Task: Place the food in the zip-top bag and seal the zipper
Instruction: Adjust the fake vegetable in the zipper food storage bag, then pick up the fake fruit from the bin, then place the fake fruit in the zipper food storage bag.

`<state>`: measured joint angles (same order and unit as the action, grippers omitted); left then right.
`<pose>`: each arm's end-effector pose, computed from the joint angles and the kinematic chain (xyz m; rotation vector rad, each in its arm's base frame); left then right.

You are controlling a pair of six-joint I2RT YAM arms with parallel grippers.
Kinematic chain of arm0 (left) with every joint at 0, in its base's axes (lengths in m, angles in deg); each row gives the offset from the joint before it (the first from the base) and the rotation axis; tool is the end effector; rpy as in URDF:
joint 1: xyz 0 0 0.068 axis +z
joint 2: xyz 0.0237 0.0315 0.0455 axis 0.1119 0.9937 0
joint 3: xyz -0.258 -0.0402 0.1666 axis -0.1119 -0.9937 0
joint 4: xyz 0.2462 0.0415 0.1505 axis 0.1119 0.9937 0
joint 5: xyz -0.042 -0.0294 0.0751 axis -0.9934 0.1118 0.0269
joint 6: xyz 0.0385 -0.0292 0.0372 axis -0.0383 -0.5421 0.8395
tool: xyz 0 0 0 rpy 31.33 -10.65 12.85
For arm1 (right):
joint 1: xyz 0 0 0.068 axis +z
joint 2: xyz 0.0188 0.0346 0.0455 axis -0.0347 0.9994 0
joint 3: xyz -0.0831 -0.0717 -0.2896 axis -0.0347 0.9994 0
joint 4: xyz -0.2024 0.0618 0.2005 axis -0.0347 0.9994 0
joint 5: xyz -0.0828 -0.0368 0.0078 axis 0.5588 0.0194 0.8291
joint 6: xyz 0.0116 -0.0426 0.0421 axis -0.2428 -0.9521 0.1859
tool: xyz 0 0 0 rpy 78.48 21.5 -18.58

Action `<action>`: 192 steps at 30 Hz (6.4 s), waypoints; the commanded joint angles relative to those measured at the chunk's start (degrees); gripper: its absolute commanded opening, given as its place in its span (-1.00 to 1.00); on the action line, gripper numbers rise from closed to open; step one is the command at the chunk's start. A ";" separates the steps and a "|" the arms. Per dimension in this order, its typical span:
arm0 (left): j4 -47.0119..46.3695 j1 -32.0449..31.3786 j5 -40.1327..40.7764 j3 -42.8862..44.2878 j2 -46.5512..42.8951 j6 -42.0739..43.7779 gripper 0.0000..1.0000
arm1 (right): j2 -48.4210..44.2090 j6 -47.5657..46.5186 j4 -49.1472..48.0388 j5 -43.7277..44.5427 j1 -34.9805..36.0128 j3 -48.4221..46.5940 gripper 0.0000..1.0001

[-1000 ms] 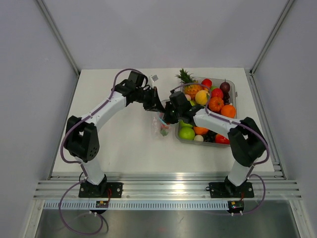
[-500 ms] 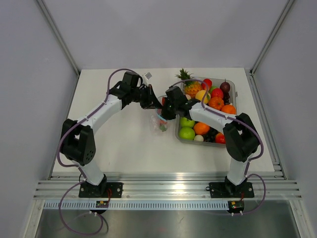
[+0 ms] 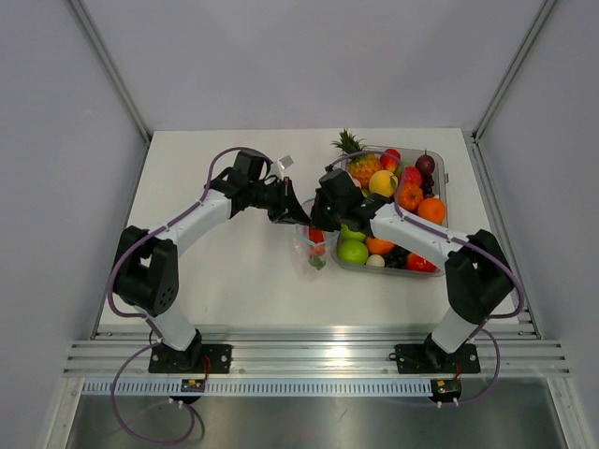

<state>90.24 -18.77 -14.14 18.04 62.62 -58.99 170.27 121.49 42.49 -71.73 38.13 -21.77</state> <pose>0.3489 -0.2009 0.2764 0.1931 2.5416 -1.4528 0.3170 0.2683 0.2624 0.0313 2.4737 0.6923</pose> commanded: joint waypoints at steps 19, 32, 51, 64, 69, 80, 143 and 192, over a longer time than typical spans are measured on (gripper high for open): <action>-5.47 -0.04 -6.50 0.61 -1.26 -1.16 -1.00 | 1.24 -3.02 10.86 1.95 1.01 -3.24 -0.58; -12.16 -0.04 -9.49 -2.20 -2.23 -5.48 -1.00 | -2.40 -1.61 0.13 -4.40 1.10 0.45 -0.61; -9.43 0.05 -8.52 -0.53 -1.96 -3.54 -1.00 | -4.80 -6.97 16.56 4.40 1.89 -6.85 -0.60; -15.51 1.63 -11.25 -2.91 -5.57 -8.29 -1.00 | 7.54 -5.75 7.37 -4.23 4.00 -6.07 -0.67; -15.05 2.08 -11.07 -3.17 -4.43 -7.67 -1.00 | -4.42 -7.24 7.43 -2.28 4.00 -7.28 -0.62; -10.32 2.16 -8.88 -1.86 -3.90 -4.08 -1.00 | -9.63 -7.15 10.50 0.80 4.09 -8.34 -0.60; 11.75 1.20 6.77 7.90 -2.40 10.08 -1.00 | -14.82 10.78 5.93 15.56 -17.62 19.70 0.75; 9.82 0.93 3.61 8.70 -0.21 9.47 -1.00 | -4.27 -8.47 18.68 11.61 3.48 -8.43 -0.38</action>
<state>102.53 -17.65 -8.04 24.50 62.40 -49.50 165.93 113.31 60.79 -60.19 41.15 -30.29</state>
